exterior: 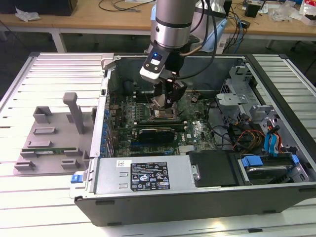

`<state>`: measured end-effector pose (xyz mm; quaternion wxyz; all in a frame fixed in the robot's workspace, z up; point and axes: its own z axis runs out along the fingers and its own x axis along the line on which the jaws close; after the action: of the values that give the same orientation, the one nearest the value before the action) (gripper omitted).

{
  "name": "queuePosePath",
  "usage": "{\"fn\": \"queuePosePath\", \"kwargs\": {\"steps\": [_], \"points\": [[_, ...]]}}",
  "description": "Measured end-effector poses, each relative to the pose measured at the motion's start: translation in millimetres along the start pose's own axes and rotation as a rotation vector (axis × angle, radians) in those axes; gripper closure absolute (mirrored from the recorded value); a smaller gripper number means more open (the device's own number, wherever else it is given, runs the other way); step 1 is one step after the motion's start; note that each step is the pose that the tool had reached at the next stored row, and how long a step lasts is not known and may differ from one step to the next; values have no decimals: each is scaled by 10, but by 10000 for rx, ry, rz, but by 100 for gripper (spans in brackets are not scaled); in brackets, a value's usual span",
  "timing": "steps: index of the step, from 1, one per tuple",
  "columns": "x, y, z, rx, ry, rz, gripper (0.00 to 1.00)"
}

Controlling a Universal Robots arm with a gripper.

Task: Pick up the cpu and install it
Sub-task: 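Place the cpu into insertion slot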

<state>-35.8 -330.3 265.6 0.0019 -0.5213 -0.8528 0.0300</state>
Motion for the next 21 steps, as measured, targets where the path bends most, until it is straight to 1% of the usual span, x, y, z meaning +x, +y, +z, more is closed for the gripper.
{"fn": "queuePosePath", "kwargs": {"steps": [10,13,14,16,21], "points": [[0,0,0,25,28,709,45],[0,0,0,35,41,1026,45],[0,0,0,47,49,1312,45],[0,0,0,56,58,1563,45],[0,0,0,75,73,2056,45]]}}
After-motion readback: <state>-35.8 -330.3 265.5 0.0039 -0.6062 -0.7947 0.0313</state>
